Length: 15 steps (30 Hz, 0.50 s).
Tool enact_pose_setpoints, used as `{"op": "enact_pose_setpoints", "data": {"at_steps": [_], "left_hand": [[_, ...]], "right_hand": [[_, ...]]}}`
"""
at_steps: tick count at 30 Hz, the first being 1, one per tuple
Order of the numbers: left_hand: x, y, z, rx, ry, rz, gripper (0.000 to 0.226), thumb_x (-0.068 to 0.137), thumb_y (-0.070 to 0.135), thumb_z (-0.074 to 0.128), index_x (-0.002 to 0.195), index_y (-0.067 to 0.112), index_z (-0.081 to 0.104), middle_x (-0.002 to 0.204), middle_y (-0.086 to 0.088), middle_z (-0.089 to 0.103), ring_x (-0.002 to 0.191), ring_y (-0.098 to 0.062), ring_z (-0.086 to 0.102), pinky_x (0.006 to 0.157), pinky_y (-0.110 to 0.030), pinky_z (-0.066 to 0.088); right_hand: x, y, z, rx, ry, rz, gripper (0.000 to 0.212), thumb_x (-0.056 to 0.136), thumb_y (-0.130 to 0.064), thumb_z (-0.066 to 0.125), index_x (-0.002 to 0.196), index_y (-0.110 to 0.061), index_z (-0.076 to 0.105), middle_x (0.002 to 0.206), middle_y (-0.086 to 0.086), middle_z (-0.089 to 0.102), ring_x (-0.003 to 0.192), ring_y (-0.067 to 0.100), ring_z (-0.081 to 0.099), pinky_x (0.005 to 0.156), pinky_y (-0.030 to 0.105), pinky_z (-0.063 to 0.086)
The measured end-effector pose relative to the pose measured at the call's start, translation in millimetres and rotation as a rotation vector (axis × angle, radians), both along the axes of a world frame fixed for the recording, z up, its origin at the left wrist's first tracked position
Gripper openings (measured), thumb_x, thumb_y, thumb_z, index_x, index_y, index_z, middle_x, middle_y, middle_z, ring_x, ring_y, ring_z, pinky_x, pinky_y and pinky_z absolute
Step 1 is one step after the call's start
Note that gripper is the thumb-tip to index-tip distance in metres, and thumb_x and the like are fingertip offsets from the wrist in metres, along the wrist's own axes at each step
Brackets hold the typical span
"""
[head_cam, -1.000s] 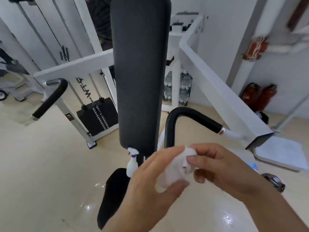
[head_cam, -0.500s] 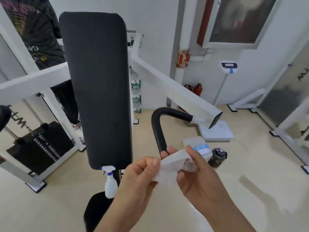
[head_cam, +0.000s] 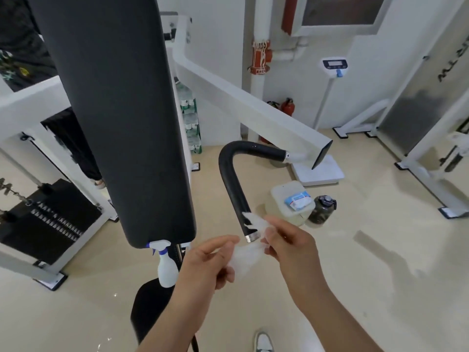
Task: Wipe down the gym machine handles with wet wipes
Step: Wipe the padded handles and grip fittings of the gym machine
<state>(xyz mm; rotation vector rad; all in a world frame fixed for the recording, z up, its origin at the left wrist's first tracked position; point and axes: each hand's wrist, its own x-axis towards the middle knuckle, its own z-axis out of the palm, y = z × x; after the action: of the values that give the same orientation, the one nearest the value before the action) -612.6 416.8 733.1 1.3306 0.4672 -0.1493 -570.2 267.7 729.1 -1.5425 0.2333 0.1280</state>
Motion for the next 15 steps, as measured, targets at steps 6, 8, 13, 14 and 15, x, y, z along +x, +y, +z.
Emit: {"op": "enact_pose_setpoints", "data": {"at_steps": [6, 8, 13, 14, 15], "left_hand": [[33, 0, -20, 0.367, -0.043, 0.087, 0.016, 0.083, 0.02, 0.072, 0.096, 0.029, 0.07, 0.083, 0.011, 0.072, 0.07, 0.005, 0.063, 0.062, -0.006, 0.047], [42, -5, -25, 0.527, -0.061, 0.064, 0.017, 0.081, 0.027, 0.073, 0.095, 0.033, 0.065, 0.087, 0.018, 0.068, 0.078, 0.006, 0.061, 0.062, -0.006, 0.044], [47, -21, -42, 0.631, -0.134, 0.079, 0.011, 0.081, 0.024, 0.073, 0.076, 0.026, 0.064, 0.082, 0.012, 0.063, 0.081, 0.002, 0.055, 0.066, -0.007, 0.039], [47, -21, -44, 0.696, -0.182, 0.084, 0.012, 0.081, 0.022, 0.073, 0.075, 0.028, 0.064, 0.086, 0.014, 0.061, 0.086, 0.005, 0.053, 0.07, -0.005, 0.037], [48, -21, -45, 0.746, -0.232, 0.081, 0.014, 0.082, 0.02, 0.072, 0.076, 0.03, 0.064, 0.088, 0.016, 0.059, 0.089, 0.006, 0.052, 0.072, -0.003, 0.037]], "right_hand": [[26, 7, -35, -0.541, -0.211, 0.102, 0.028, 0.087, -0.022, 0.065, 0.115, -0.024, 0.066, 0.092, -0.002, 0.06, 0.082, 0.005, 0.058, 0.07, 0.015, 0.043], [25, 9, -43, -0.693, -0.3, 0.085, 0.027, 0.088, -0.026, 0.066, 0.114, -0.018, 0.069, 0.096, -0.002, 0.055, 0.088, 0.014, 0.056, 0.073, 0.016, 0.039], [24, 18, -40, -0.64, -0.336, -0.053, 0.015, 0.083, -0.015, 0.071, 0.097, -0.017, 0.075, 0.082, -0.004, 0.065, 0.072, 0.013, 0.062, 0.065, 0.011, 0.043], [24, 19, -39, -0.675, -0.374, -0.072, 0.013, 0.081, -0.014, 0.072, 0.093, -0.019, 0.075, 0.076, -0.004, 0.065, 0.068, 0.013, 0.061, 0.063, 0.014, 0.045], [24, 20, -38, -0.725, -0.417, -0.075, 0.011, 0.081, -0.015, 0.071, 0.09, -0.02, 0.074, 0.072, -0.004, 0.065, 0.064, 0.013, 0.06, 0.06, 0.019, 0.046]]}}
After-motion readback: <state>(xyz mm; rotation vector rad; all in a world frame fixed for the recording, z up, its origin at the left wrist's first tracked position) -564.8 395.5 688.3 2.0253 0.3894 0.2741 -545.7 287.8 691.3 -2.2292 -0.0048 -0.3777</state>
